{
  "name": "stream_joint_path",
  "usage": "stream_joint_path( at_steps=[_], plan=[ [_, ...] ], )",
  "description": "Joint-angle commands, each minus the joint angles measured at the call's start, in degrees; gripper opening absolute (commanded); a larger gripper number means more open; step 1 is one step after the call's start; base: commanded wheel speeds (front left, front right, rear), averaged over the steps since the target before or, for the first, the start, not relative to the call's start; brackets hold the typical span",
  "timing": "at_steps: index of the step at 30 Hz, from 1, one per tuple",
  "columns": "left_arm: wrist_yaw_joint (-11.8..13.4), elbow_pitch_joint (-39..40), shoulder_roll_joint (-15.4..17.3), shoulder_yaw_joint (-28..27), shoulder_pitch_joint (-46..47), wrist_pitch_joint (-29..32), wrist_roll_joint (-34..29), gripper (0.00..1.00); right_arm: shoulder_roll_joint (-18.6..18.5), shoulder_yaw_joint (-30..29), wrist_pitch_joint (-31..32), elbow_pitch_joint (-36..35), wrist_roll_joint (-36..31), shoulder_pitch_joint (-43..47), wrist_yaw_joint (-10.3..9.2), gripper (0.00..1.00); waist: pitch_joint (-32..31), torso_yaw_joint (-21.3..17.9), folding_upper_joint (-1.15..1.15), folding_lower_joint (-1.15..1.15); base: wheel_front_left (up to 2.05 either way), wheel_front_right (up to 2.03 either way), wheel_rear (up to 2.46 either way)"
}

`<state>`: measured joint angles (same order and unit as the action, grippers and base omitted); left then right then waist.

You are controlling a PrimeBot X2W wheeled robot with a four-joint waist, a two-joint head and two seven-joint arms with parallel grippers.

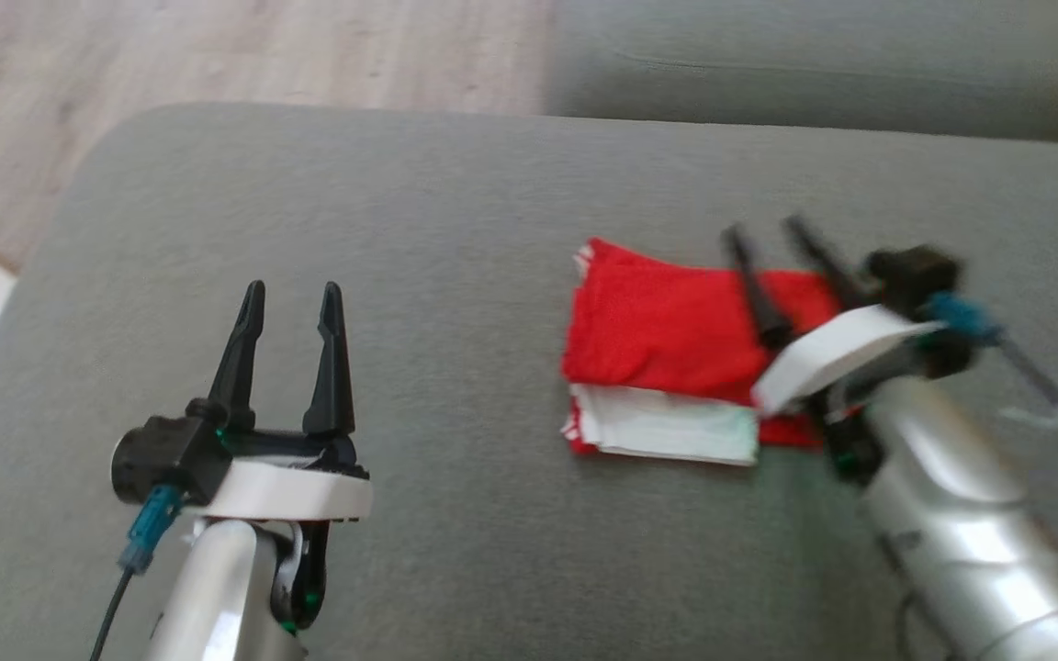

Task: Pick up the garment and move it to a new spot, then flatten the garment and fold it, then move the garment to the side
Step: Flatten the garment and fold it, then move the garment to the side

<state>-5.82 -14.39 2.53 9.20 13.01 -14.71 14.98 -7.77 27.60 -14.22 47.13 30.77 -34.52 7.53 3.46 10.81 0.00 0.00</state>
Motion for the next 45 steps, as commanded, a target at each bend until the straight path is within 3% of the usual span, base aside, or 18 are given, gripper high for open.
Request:
stream_joint_path(
  at_steps=[1, 2, 5, 16, 32, 40, 45],
  plan=[
    [0.2, 2.23, 0.35, -1.93, 2.44, -0.29, -0.38, 1.0, -1.07, -2.46, -0.72, -3.47, -2.86, -0.1, -0.04, 1.0, 0.02, -3.13, 0.0, 0.0, 0.0, 0.0, 0.0],
    [0.28, 2.46, 0.35, -1.81, 2.42, -0.29, -0.2, 1.0, -2.04, -7.59, -0.74, -7.09, -6.42, 2.06, -0.04, 1.0, 0.15, -4.74, 0.0, 0.0, 0.0, 0.0, 0.0],
    [0.34, 2.68, 0.35, -1.43, 2.4, -0.29, 0.06, 1.0, -2.15, -14.58, -0.76, -12.77, -11.55, 6.5, -0.04, 1.0, 0.35, -6.74, 0.0, 0.0, 0.0, 0.0, 0.0],
    [1.63, 2.25, 0.35, -1.67, 0.05, -0.29, 0.98, 1.0, 3.04, -26.73, -0.77, -26.51, -21.47, 19.31, -0.04, 1.0, 0.61, -11.6, 0.0, 0.0, 0.0, 0.0, 0.0],
    [2.45, 2.98, 0.35, -0.67, -1.18, -0.29, 1.13, 1.0, 4.83, -27.9, -0.77, -27.77, -23.8, 21.72, -0.04, 1.0, 1.24, -11.38, 0.0, 0.0, 0.0, 0.0, 0.0],
    [2.37, 3.59, 0.35, 1.47, 1.79, -0.29, 1.08, 1.0, 4.88, -26.6, 1.52, -22.57, -22.36, 16.69, -0.04, 1.0, 5.42, -8.76, 0.0, 0.0, 0.0, 0.0, 0.0],
    [2.42, 3.45, 0.35, 3.04, 3.66, -0.29, 1.09, 1.0, 4.88, -24.69, 3.72, -15.85, -20.29, 12.6, -0.04, 1.0, 8.07, -6.88, 0.0, 0.0, 0.0, 0.0, 0.0]
  ],
)
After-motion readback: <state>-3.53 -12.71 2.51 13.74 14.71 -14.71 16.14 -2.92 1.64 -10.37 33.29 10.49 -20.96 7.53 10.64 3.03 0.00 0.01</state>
